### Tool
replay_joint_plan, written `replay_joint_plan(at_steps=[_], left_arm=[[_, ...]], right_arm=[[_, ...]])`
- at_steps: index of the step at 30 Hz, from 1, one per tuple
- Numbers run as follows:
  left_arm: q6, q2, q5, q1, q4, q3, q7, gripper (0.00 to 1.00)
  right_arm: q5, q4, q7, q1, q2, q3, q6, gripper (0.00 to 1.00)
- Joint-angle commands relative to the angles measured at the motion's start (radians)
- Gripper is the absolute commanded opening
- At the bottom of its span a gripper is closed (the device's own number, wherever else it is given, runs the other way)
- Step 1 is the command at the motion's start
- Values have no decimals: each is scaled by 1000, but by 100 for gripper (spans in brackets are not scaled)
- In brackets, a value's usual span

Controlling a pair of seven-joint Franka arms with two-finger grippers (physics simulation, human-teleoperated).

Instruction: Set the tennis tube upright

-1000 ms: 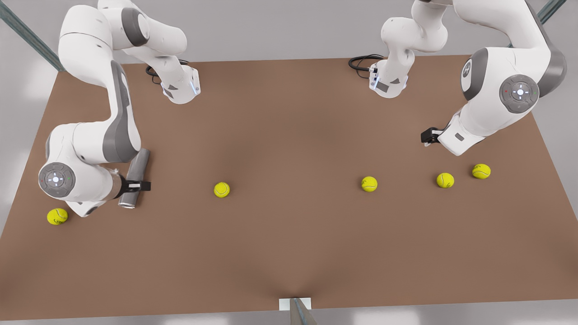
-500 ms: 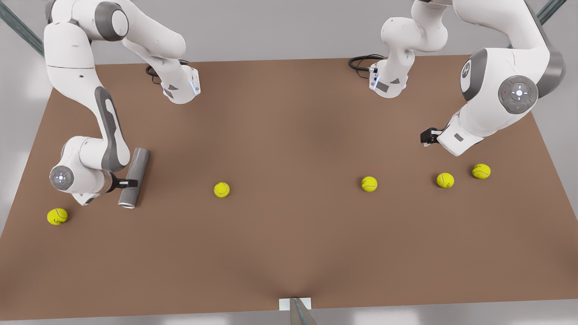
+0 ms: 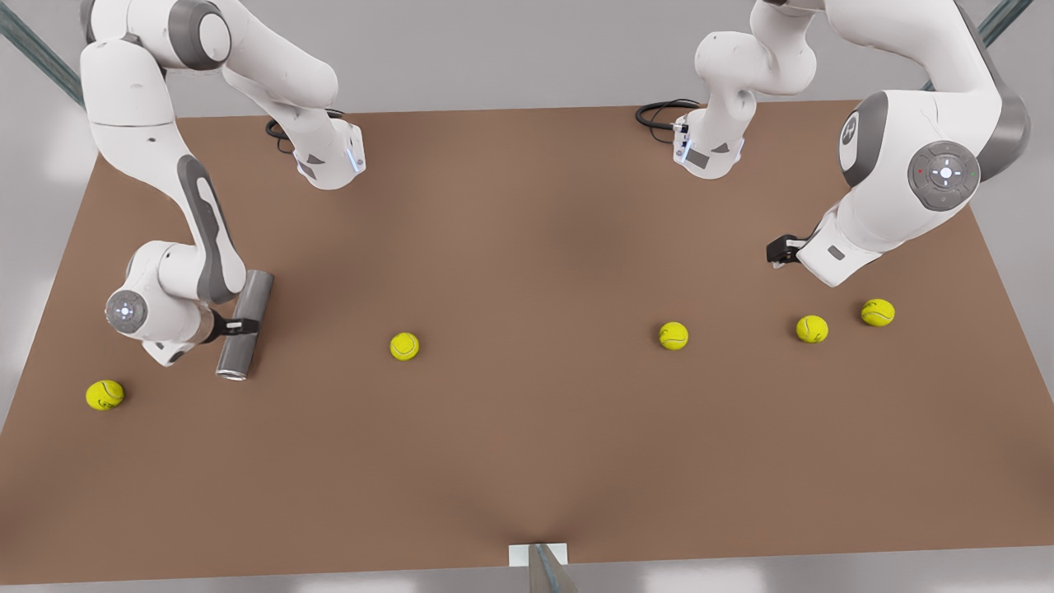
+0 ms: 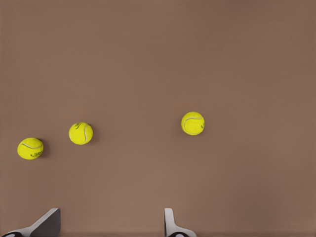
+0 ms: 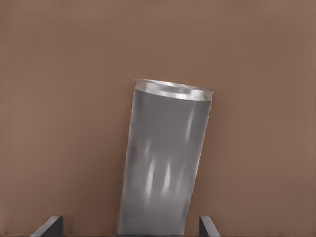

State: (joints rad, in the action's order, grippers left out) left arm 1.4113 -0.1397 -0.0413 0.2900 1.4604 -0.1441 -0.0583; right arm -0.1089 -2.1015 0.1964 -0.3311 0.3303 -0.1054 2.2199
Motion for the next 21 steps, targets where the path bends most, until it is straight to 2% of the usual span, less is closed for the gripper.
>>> replay_joint_plan(at_steps=[1, 10, 21], left_arm=[[0, 0, 0, 0, 0, 0, 0, 100], [0, -1, 0, 0, 0, 0, 0, 100], [0, -3, 0, 0, 0, 3, 2, 100]], right_arm=[[0, -5, 0, 0, -11, 1, 0, 100], [1, -138, -2, -2, -152, 0, -34, 100], [0, -155, 0, -17, -119, 0, 35, 100]])
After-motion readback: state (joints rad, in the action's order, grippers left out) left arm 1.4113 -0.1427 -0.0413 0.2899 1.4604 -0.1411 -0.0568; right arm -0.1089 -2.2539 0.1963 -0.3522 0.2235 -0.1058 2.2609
